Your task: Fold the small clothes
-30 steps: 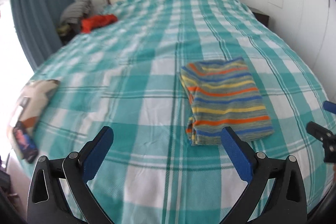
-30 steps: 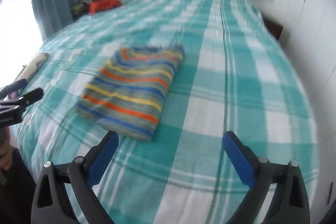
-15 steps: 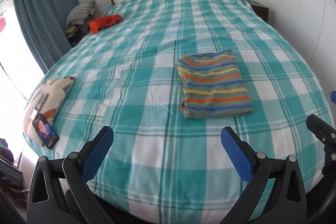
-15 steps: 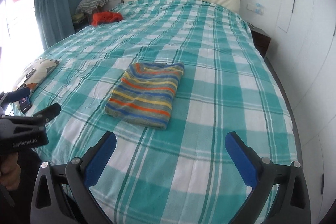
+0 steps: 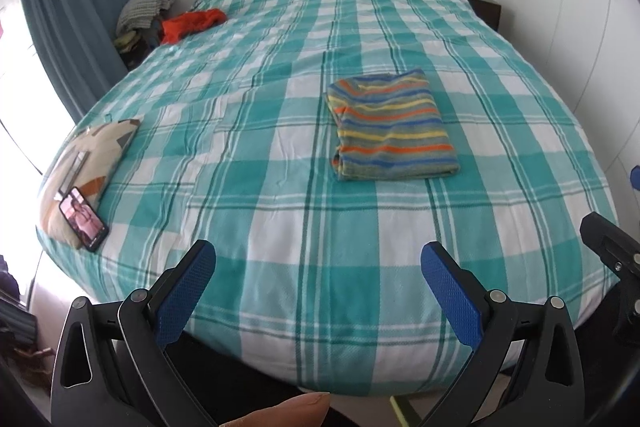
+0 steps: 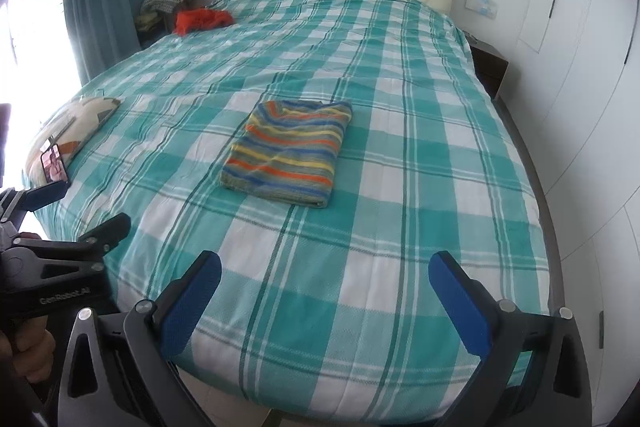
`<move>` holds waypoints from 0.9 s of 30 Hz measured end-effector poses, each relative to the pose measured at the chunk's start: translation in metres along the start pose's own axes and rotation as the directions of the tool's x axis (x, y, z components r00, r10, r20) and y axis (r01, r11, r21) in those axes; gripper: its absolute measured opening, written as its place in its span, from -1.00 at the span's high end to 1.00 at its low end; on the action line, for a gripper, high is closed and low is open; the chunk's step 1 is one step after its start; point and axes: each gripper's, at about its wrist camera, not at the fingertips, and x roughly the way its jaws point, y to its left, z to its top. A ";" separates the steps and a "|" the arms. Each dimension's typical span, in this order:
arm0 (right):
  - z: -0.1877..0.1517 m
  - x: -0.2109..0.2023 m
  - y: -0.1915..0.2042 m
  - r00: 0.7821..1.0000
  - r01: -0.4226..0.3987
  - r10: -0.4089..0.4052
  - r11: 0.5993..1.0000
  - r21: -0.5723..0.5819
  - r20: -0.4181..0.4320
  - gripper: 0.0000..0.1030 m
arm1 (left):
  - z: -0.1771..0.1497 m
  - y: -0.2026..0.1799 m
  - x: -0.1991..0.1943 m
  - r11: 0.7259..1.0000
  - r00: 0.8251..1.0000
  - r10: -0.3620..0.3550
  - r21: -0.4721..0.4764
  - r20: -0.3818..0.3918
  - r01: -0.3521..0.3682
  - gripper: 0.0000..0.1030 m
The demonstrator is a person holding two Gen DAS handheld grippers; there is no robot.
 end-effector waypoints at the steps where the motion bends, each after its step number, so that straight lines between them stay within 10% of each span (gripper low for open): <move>1: 0.000 -0.002 0.002 1.000 0.002 -0.002 1.000 -0.006 -0.001 -0.99 | 0.000 0.000 0.000 1.000 1.000 -0.001 -0.003 -0.007 0.001 -1.00; 27: -0.002 -0.015 -0.011 0.999 0.046 -0.046 0.999 0.010 -0.020 -0.99 | 0.007 -0.011 -0.019 1.000 1.000 -0.024 -0.004 -0.009 0.024 -0.99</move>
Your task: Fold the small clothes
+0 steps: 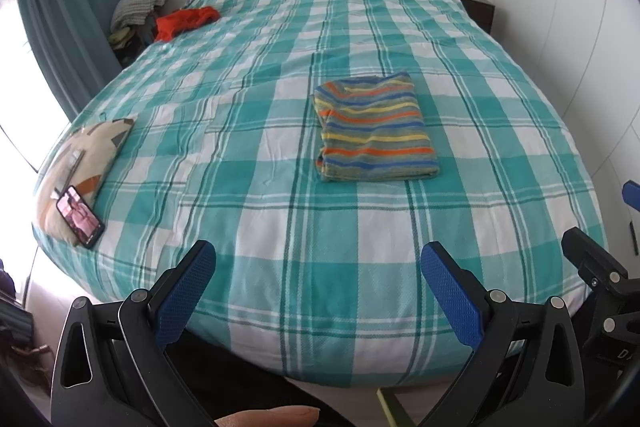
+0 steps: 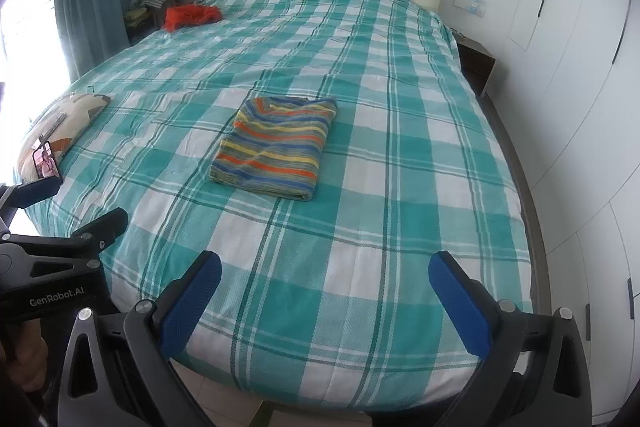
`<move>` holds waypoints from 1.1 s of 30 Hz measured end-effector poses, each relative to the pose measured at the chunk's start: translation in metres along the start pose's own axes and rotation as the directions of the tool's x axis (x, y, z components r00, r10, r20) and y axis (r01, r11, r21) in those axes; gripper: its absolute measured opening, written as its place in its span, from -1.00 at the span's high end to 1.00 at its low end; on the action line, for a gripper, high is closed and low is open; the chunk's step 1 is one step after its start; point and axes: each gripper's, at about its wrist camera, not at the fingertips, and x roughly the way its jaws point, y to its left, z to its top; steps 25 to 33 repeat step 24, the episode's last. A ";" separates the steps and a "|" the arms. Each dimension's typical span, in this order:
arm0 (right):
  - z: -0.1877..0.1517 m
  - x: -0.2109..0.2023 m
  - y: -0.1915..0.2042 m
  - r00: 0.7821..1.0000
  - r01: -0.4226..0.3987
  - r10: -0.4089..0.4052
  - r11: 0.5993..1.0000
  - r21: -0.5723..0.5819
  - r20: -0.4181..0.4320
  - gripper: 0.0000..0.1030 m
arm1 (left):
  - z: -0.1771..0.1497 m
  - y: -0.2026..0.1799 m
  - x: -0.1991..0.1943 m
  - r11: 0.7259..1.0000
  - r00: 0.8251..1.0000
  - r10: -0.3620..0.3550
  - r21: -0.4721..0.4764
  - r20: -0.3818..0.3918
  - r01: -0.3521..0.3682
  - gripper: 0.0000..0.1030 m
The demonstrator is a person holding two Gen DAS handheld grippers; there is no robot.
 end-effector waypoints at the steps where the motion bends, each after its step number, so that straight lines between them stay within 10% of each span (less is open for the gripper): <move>1: 0.000 0.000 0.001 1.000 0.000 0.000 1.000 -0.001 0.000 -0.99 | 0.001 -0.001 0.000 1.000 1.000 0.002 0.001 0.002 -0.002 -0.99; 33: -0.001 -0.002 -0.006 1.000 0.004 -0.004 1.000 0.006 -0.002 -0.99 | 0.004 -0.009 -0.008 0.999 0.999 0.020 0.026 0.029 -0.021 -0.99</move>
